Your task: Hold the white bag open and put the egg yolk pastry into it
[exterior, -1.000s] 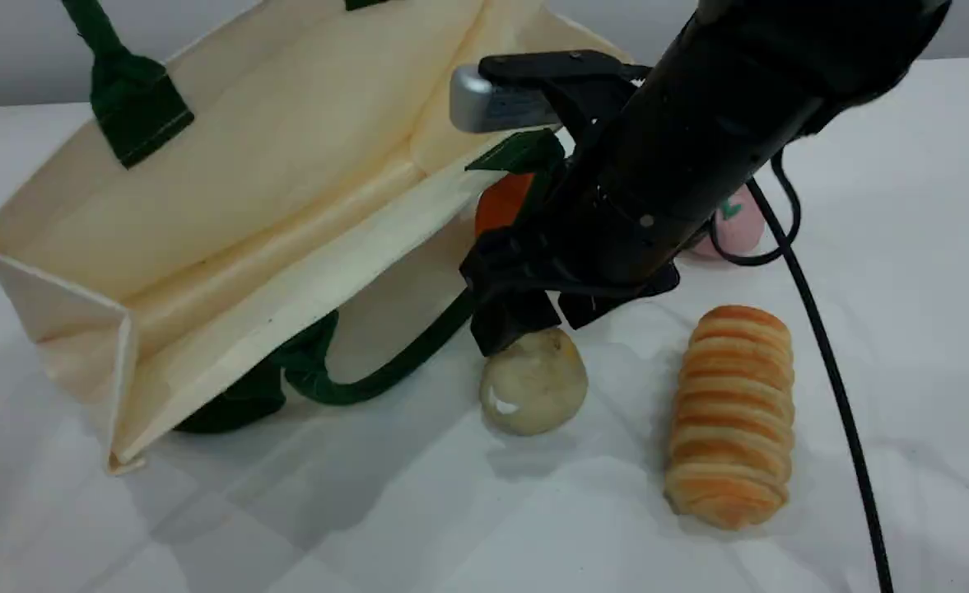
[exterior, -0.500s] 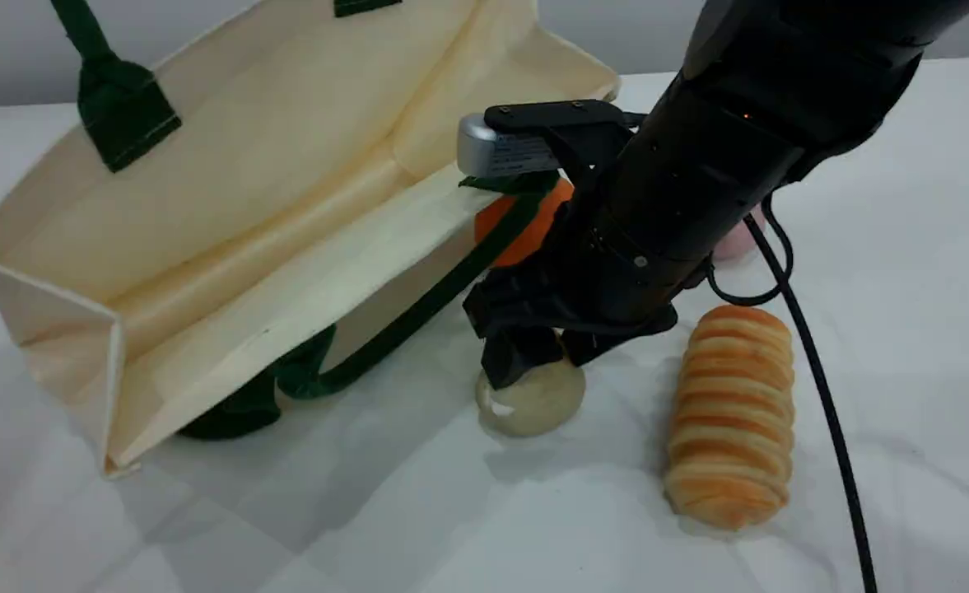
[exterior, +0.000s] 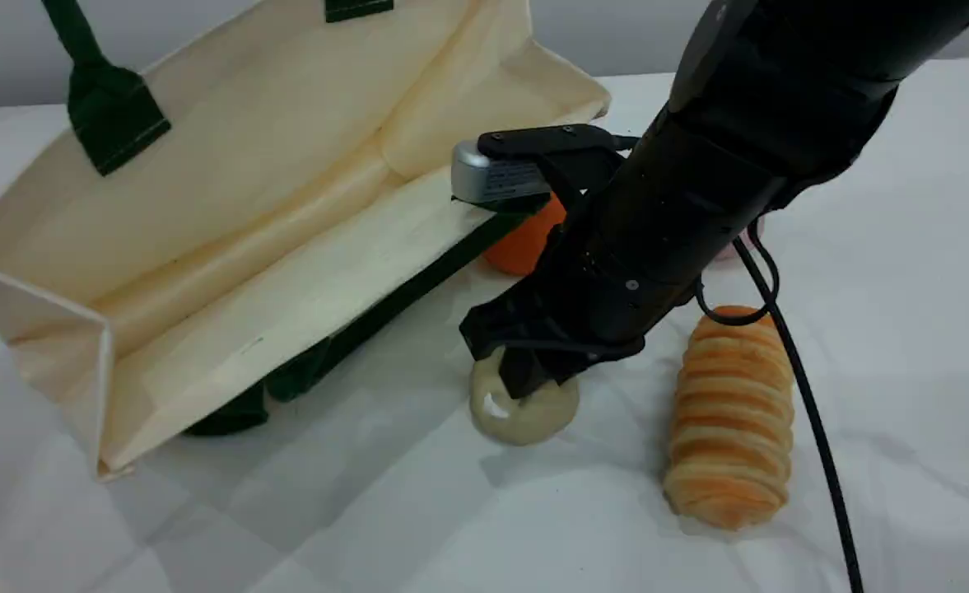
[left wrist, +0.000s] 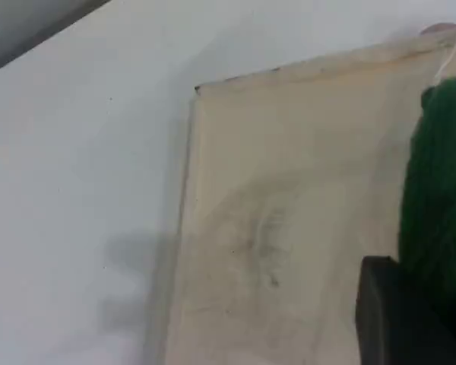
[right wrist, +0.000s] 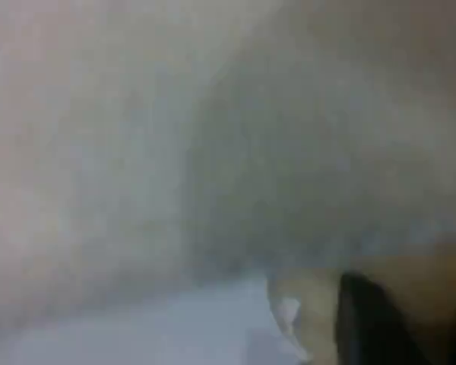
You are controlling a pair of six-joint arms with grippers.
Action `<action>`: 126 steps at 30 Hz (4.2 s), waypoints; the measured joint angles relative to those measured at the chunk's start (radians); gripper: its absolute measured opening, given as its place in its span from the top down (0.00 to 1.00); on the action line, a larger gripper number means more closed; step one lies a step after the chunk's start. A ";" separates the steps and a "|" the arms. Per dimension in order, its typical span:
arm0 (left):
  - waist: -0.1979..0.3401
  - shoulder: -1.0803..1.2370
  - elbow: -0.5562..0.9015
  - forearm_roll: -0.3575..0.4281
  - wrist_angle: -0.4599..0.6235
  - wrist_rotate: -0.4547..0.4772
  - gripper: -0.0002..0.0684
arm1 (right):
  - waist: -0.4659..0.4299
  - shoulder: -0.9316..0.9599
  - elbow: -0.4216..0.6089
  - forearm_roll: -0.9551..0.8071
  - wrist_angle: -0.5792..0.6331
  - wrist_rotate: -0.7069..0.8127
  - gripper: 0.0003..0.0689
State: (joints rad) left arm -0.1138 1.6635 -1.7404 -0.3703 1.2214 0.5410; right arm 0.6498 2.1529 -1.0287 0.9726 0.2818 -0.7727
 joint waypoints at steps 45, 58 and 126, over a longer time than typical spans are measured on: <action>0.000 -0.001 0.000 -0.149 0.000 0.000 0.87 | 0.250 -0.553 0.003 -0.764 -0.058 0.602 0.95; 0.000 -0.002 0.000 -0.152 -0.001 0.000 0.87 | 0.249 -0.270 -0.165 -0.766 -0.288 0.522 0.95; 0.000 -0.002 0.000 -0.157 0.000 0.002 0.74 | -0.231 -0.543 -0.276 -0.824 0.096 0.503 0.17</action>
State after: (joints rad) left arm -0.1138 1.6614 -1.7404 -0.5269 1.2215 0.5432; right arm 0.4193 1.6099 -1.3048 0.1486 0.3780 -0.2699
